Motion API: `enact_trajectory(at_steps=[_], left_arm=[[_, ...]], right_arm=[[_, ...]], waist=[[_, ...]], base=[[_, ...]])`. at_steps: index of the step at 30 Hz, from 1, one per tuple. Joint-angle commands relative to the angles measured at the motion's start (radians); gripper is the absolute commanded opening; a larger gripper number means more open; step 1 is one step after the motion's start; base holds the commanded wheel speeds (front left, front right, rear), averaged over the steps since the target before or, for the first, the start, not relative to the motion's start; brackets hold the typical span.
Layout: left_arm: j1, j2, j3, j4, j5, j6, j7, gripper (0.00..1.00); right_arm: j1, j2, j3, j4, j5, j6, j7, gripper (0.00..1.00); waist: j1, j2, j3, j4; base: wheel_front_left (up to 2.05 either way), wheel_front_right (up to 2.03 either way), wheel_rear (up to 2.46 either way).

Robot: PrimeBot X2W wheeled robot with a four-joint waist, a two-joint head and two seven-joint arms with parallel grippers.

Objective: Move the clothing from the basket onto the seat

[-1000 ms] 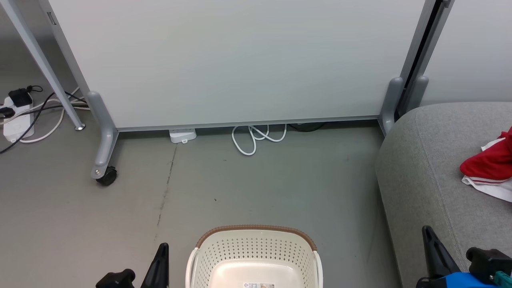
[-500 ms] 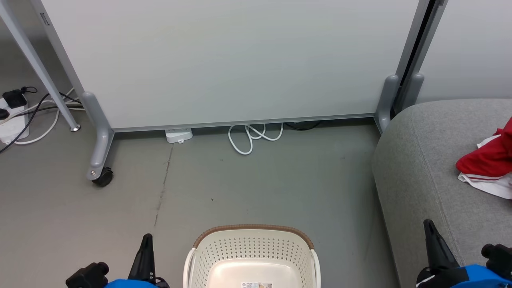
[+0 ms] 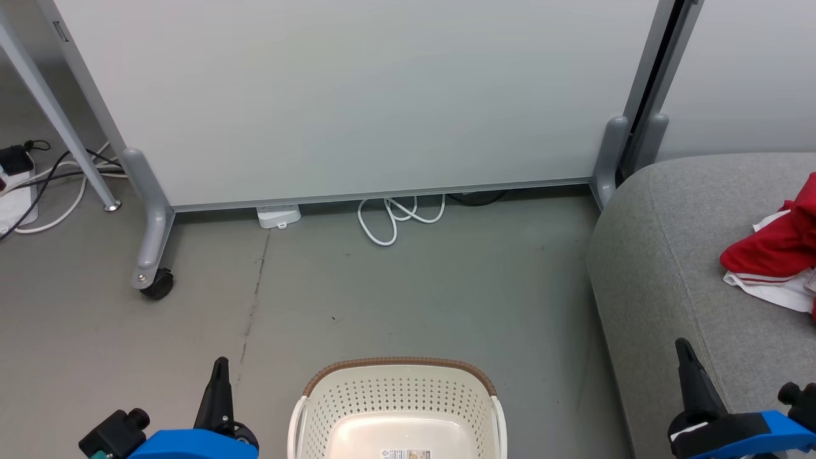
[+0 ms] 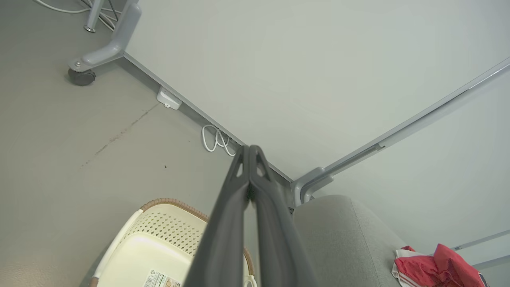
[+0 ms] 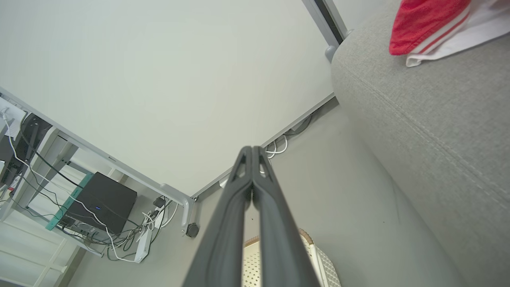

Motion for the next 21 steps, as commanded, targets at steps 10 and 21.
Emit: enact_trajectory(at_steps=[10,21], left_arm=[[-0.041,0.005,0.027,-0.031,-0.129,-0.001,0.034,0.00],[-0.056,0.005,0.053,-0.049,-0.257,-0.002,0.070,0.00]], right_arm=[[-0.046,-0.010,0.002,-0.006,0.148,0.000,0.023,0.00],[-0.064,-0.011,0.005,-0.001,0.294,0.000,0.044,0.00]], waist=[[0.0000,-0.0001,0.002,-0.008],[0.0000,-0.0001,0.004,-0.017]], base=[[0.00,0.00,0.00],[0.00,0.00,0.00]])
